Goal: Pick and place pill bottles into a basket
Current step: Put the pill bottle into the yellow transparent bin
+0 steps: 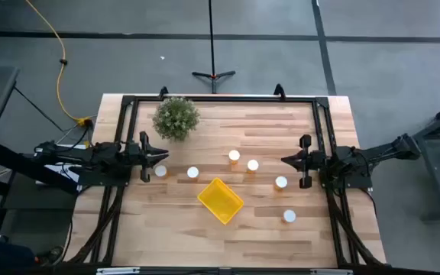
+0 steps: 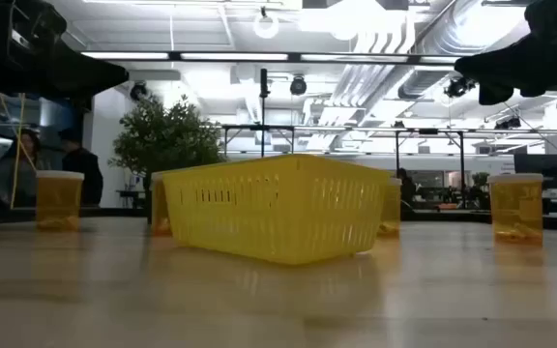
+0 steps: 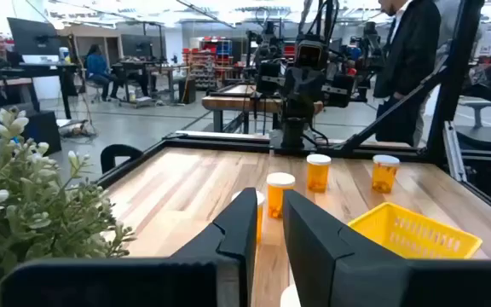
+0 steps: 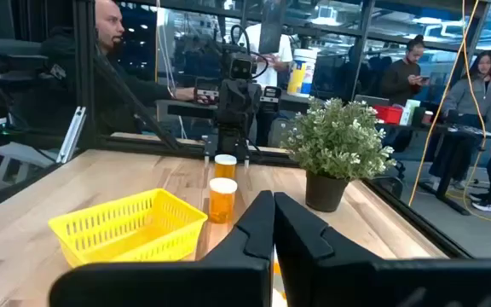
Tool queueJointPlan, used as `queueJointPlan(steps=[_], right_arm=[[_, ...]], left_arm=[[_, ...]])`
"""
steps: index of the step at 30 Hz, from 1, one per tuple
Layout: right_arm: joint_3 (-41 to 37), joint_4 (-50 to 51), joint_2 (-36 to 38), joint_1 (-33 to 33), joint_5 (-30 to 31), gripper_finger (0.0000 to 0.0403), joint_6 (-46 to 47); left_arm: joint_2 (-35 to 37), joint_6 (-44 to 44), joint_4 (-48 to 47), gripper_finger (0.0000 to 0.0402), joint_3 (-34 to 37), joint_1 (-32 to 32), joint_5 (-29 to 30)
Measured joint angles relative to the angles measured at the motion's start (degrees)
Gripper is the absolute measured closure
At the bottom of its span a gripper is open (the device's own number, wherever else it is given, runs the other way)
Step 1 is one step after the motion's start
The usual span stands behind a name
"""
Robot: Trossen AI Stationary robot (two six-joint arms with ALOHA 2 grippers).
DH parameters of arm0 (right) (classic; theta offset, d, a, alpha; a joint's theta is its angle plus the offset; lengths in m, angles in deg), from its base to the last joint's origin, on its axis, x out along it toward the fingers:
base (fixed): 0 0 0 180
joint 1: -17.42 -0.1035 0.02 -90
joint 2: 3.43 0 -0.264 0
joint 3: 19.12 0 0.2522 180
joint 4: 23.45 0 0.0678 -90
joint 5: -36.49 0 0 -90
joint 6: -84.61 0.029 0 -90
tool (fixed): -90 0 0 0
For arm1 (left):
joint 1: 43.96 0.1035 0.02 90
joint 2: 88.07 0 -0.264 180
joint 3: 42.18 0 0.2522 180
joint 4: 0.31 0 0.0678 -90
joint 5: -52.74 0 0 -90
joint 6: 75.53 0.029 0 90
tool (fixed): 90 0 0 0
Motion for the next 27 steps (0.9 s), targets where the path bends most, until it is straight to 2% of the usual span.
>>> queueJointPlan(steps=[6,12,17,21,27], right_arm=[[0.0,0.0,0.0,0.0,0.0,0.0383,0.4],[0.0,0.1,0.0,0.0,3.7,0.032,0.8],[0.0,-1.3,0.0,0.0,6.2,0.0256,4.0],[0.9,-2.7,-0.1,0.0,6.3,0.0217,2.2],[6.1,0.1,-3.7,0.0,3.6,0.0195,1.4]], left_arm=[[0.0,0.0,0.0,0.0305,0.0,0.0,0.1],[0.0,-0.7,0.0,0.0294,0.0,0.0,-0.1],[0.0,-2.4,0.0,0.0222,0.0,0.0,-0.1],[-0.6,-3.1,-0.6,0.0163,-1.9,0.0,-0.2],[-4.6,-3.4,-0.4,0.0128,-7.4,0.0,-4.8]])
